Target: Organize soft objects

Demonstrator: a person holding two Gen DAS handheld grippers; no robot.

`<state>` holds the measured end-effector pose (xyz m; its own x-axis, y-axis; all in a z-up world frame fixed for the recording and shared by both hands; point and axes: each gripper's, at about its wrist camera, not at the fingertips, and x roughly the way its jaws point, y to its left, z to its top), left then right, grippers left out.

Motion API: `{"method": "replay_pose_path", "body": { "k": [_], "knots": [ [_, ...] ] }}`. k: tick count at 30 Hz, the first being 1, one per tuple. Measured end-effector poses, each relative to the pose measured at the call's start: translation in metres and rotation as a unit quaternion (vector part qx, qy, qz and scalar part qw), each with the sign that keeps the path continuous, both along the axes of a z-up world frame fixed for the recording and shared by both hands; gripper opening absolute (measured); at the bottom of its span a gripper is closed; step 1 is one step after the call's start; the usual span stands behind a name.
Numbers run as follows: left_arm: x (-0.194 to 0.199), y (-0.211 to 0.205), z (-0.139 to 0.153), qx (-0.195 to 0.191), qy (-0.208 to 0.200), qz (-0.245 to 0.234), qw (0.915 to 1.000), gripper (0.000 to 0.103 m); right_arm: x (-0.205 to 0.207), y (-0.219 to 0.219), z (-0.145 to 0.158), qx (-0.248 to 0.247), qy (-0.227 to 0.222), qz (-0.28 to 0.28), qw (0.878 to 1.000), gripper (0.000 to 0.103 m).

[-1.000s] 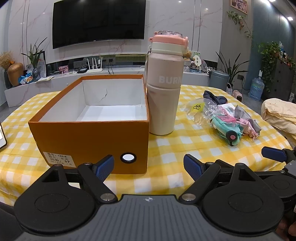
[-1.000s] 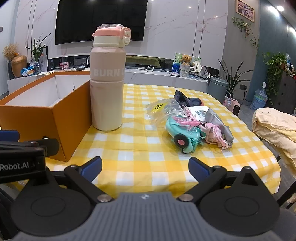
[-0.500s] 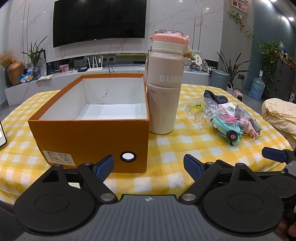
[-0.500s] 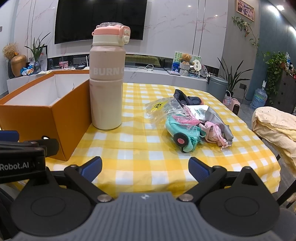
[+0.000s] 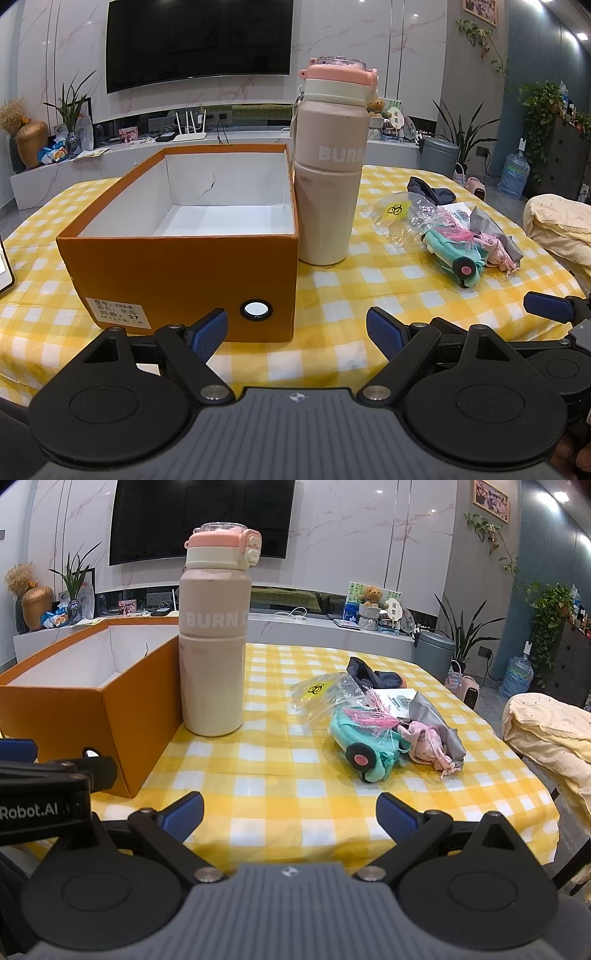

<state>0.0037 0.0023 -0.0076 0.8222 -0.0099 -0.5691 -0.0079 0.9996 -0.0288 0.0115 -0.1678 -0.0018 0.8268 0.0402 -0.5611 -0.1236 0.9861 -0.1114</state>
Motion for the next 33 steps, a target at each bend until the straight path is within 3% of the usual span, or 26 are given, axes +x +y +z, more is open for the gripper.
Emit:
{"method": "replay_pose_path", "body": {
  "k": [33],
  "knots": [
    [0.0,0.0009,-0.0033,-0.01,0.005,0.002,0.9999,0.099,-0.0002,0.0008,0.0002,-0.004,0.002,0.0,1.0,0.098]
  ]
}}
